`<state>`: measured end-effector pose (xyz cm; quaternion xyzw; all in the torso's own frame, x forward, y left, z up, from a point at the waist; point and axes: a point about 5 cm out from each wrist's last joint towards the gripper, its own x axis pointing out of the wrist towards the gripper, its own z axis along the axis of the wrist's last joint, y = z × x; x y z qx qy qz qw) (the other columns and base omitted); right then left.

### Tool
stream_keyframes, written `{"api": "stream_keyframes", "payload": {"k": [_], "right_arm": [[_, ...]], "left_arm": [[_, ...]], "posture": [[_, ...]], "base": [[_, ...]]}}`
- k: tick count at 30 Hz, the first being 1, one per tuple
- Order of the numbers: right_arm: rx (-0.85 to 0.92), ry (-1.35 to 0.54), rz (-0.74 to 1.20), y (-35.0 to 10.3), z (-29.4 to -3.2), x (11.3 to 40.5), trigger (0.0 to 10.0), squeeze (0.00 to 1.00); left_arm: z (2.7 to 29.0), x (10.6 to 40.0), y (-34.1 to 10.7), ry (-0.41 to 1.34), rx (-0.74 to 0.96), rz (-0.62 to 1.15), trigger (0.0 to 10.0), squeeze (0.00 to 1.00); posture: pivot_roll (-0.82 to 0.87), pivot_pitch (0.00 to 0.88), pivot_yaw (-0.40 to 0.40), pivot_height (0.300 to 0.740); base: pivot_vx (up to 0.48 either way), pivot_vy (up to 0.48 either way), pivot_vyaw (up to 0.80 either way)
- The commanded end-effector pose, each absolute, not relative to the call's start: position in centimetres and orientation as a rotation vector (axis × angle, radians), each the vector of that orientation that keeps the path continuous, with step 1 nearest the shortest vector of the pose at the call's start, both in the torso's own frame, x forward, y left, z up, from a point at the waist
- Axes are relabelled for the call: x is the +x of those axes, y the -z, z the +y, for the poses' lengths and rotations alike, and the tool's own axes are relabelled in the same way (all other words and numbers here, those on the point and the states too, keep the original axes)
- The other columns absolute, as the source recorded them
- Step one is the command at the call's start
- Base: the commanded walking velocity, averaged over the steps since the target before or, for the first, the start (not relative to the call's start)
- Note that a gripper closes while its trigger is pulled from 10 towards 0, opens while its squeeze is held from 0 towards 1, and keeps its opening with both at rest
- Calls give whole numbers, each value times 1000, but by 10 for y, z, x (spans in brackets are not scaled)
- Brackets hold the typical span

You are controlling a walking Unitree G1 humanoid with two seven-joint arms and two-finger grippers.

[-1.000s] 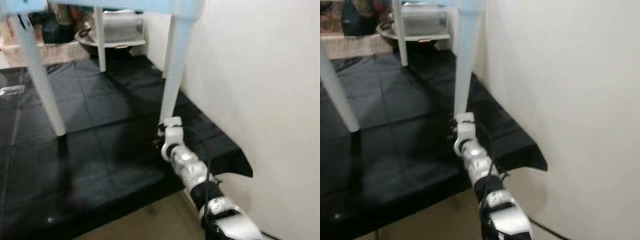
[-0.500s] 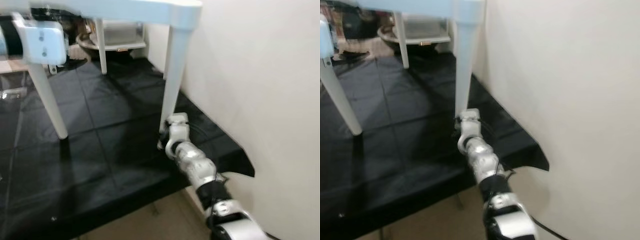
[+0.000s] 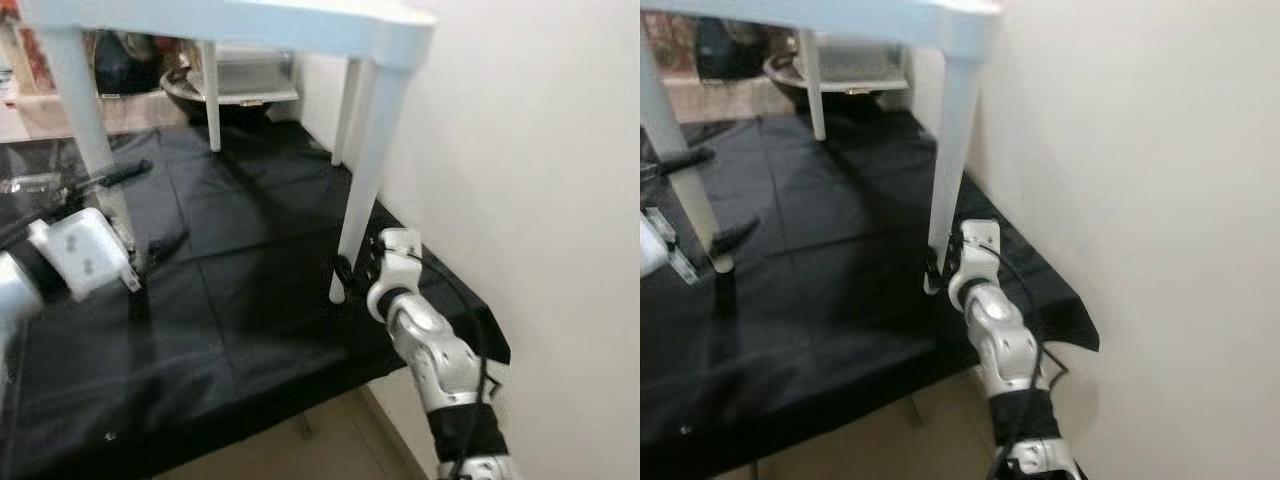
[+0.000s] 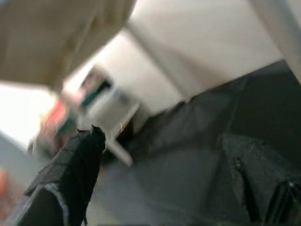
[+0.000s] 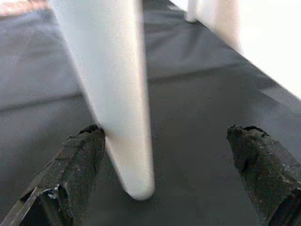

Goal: Building children table

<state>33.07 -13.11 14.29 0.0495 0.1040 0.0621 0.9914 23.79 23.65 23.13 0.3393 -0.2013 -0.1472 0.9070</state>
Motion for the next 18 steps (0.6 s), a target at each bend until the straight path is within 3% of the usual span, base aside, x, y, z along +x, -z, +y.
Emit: {"api": "stream_keyframes", "payload": {"k": [1,9,10,12,18], "right_arm": [[99,-97,205,-146,-140,329,10000,1000],[78,-88,177,-153,-146,321,10000,1000],[62,-106,144,-158,-144,319,10000,0],[37,-148,88,-166,-140,311,10000,0],[15,-153,86,-165,-141,304,10000,0]], "left_arm": [[232,237,-236,248,681,-438,10000,0],[226,227,-203,77,506,-300,10000,0],[222,228,-188,40,441,-251,10000,0],[209,226,-165,-7,331,-162,10000,0],[200,225,-162,-20,299,-121,10000,0]], "posture": [[153,0,-178,740],[148,0,-177,740],[137,0,-170,740],[127,0,-157,740],[114,0,-141,740]], "base": [[0,0,0],[0,0,0],[0,0,0],[0,0,0],[0,0,0]]}}
